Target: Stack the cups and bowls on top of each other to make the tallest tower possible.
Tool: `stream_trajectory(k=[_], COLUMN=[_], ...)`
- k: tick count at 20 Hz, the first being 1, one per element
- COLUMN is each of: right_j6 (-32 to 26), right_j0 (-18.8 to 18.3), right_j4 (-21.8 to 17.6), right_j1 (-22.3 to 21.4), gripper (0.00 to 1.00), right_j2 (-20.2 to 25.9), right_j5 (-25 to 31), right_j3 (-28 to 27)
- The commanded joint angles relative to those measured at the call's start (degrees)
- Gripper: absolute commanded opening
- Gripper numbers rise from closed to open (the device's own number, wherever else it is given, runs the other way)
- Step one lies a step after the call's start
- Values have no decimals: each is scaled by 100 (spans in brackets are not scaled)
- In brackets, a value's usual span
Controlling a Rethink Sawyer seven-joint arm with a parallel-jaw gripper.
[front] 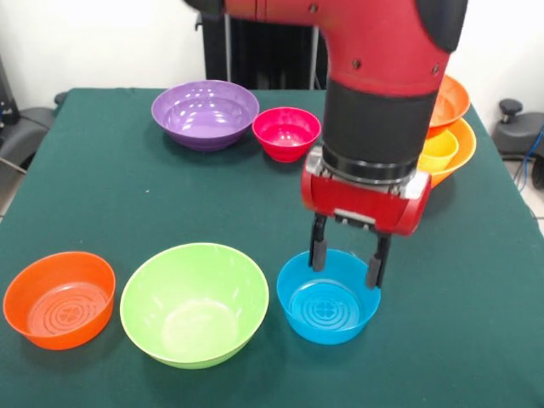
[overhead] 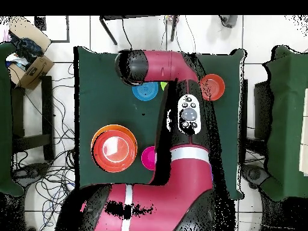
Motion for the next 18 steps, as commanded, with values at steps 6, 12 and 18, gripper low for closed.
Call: stream_trajectory(k=[6, 12, 18], right_j6=[-1649, -1787, -1892], right_j0=[-183, -268, -325], right_j4=[-570, -693, -740], right_j1=[554, 601, 648], gripper=[100, 100, 100], right_j2=[749, 850, 954], right_j5=[250, 283, 487], right_j3=[-171, -263, -454])
